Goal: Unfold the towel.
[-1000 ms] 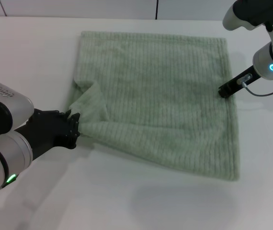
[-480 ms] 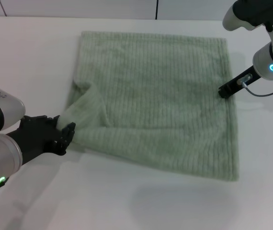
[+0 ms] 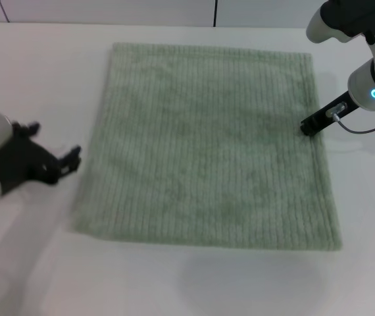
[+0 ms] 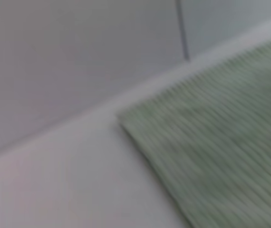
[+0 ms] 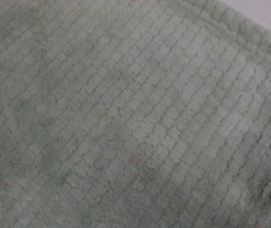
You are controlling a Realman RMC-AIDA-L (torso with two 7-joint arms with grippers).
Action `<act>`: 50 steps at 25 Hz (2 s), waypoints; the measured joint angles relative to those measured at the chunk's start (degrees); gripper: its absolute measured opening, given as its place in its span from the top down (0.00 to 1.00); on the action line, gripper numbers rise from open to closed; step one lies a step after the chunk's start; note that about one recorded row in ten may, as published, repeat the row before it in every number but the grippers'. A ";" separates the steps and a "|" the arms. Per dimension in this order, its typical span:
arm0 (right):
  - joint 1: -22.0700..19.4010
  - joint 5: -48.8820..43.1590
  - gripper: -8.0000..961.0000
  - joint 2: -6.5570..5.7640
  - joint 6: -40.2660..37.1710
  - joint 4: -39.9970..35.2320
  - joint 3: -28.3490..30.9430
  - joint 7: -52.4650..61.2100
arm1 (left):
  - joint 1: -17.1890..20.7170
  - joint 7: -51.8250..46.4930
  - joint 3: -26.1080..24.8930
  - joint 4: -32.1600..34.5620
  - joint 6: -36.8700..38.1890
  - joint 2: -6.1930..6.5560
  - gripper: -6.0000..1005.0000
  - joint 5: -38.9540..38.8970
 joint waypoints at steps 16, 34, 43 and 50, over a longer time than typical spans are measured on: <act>-9.52 1.67 0.92 1.87 2.86 -29.11 -2.99 0.13 | -18.88 -11.50 0.89 44.28 79.74 -0.23 0.15 -0.92; -50.60 21.10 0.91 2.44 140.76 -5.75 -66.69 14.98 | -31.42 -32.47 -2.60 75.07 93.29 -0.01 0.15 -1.26; -56.50 44.28 0.89 2.25 151.58 2.97 -74.12 26.41 | -33.72 -38.14 -6.78 84.67 93.37 -0.20 0.15 -1.57; -57.61 47.29 0.75 2.38 149.73 4.04 -76.20 27.45 | -33.38 -38.80 -8.04 86.26 94.08 -0.21 0.15 -1.62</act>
